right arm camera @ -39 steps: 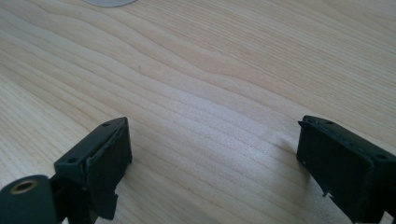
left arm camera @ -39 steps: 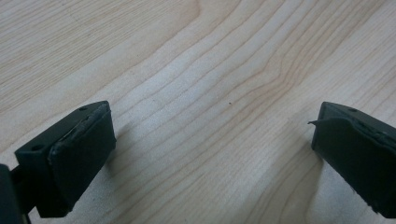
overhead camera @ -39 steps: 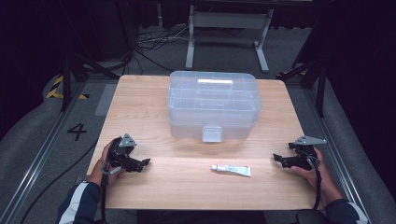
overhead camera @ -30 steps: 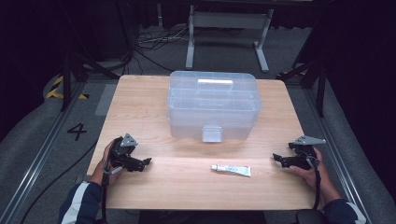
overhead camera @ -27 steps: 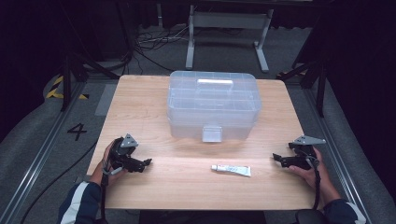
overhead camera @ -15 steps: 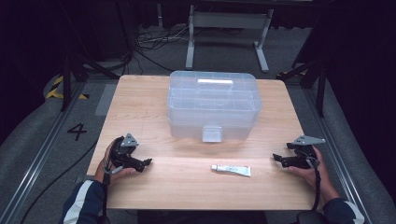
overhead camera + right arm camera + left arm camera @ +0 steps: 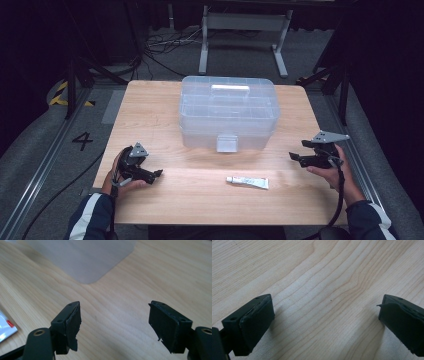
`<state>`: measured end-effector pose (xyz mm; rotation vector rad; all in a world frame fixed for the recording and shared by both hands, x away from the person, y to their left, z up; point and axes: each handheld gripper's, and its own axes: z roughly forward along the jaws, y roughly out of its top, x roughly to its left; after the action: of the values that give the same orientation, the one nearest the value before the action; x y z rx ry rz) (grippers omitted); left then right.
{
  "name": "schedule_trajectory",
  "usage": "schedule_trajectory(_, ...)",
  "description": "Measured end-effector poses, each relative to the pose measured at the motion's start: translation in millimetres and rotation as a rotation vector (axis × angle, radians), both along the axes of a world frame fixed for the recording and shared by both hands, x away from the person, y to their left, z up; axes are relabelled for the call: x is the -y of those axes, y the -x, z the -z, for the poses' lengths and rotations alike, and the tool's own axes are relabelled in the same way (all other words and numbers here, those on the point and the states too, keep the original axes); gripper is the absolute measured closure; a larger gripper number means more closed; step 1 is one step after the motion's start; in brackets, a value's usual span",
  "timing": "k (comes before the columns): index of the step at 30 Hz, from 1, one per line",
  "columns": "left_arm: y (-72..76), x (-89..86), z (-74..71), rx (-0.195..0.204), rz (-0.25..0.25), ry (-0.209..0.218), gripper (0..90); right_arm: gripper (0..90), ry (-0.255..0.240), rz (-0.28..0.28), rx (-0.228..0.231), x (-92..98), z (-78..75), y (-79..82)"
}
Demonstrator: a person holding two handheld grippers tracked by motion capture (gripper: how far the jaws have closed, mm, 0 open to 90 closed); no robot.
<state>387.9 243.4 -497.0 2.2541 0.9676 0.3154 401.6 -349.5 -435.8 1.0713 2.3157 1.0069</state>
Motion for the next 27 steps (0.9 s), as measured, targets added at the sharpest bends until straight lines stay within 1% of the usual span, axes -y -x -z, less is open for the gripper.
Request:
schedule_trajectory(4, -0.6, 0.1, 0.0, 0.002, -0.001, -0.001, 0.5, 26.4, 0.006, -0.013, 0.023, -6.2, -12.8, -3.7)
schedule_trajectory(6, -0.5, 0.1, -0.1, 0.002, -0.001, -0.002, 0.5, 26.9, -0.010, -0.024, 0.029, -8.1, -18.4, -5.5)
schedule_trajectory(9, 0.3, 0.4, 0.0, 0.001, -0.010, 0.000, 0.6, 27.6, -0.024, -0.037, 0.054, -12.8, -27.5, -8.7)
schedule_trajectory(13, 0.4, 0.2, 0.1, 0.001, -0.010, 0.001, 0.8, 28.0, -0.029, -0.054, 0.078, -20.3, -40.5, -14.2)
schedule_trajectory(16, 0.8, 0.0, -0.2, 0.000, -0.011, -0.002, 0.8, 28.7, -0.025, -0.066, 0.113, -26.9, -52.9, -18.3)
schedule_trajectory(19, 0.9, -0.1, -0.2, 0.000, -0.011, -0.002, 0.8, 30.0, -0.033, -0.085, 0.142, -32.8, -65.9, -21.1)
schedule_trajectory(22, 0.8, -0.1, -0.1, -0.001, -0.010, 0.000, 0.7, 30.7, -0.026, -0.095, 0.172, -39.0, -78.4, -24.5)
schedule_trajectory(25, 0.3, 0.1, -0.1, 0.000, -0.010, -0.001, 0.6, 31.4, -0.024, -0.104, 0.194, -45.1, -89.2, -28.5)
schedule_trajectory(26, 0.3, 0.1, -0.1, 0.000, -0.010, -0.001, 0.5, 31.4, -0.024, -0.104, 0.194, -45.1, -89.2, -28.5)
schedule_trajectory(27, 0.2, 0.2, 0.0, -0.001, -0.011, -0.001, 0.5, 31.4, -0.022, -0.107, 0.202, -47.5, -92.9, -29.9)
